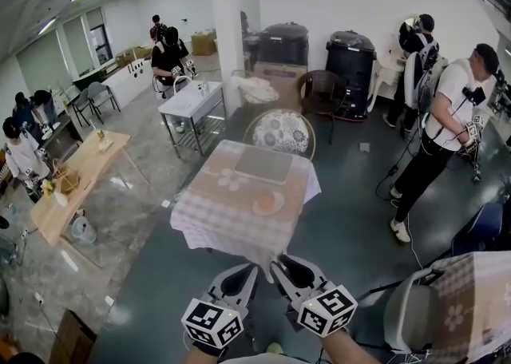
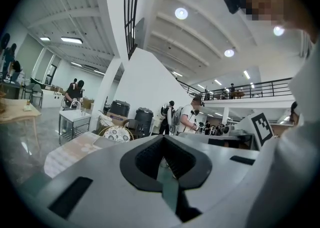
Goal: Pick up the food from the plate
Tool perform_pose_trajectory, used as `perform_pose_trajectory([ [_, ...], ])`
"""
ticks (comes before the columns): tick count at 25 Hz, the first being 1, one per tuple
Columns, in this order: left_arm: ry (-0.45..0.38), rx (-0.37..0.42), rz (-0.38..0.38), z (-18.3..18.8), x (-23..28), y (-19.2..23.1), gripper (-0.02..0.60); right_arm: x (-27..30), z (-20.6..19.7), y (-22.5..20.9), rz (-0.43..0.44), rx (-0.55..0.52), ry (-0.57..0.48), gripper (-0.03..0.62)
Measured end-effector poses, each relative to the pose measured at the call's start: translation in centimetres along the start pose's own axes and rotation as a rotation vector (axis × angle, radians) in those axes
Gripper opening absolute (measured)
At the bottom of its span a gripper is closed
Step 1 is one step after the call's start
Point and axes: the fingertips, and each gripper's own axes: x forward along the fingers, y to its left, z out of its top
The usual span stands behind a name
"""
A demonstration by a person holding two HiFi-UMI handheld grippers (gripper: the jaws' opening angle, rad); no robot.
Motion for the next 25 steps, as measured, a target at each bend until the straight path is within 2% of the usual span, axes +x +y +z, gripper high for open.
perform_pose_trajectory([
  [5,0.001,0.019,-0.007,0.3,2.4,3.7,0.006,4.0,-0.6,-1.8,-0.021,0.0,0.017,0.095],
  [12,0.015,0.049,-0.019,1.8,6.4,11.6,0.006,12.3,-0.9,-4.4,-0.07,-0.013,0.059,0.106],
  [20,0.068,0.047,-0.116,0.8,11.6,18.2,0.006,18.9,-3.3,-9.7,-0.211,0.013,0.103,0.15],
  [25,0.087,0.031,-0.138,0.0,15.0,20.6,0.006,21.1,-5.0,-13.5,-0.284,0.044,0.144,0.176],
])
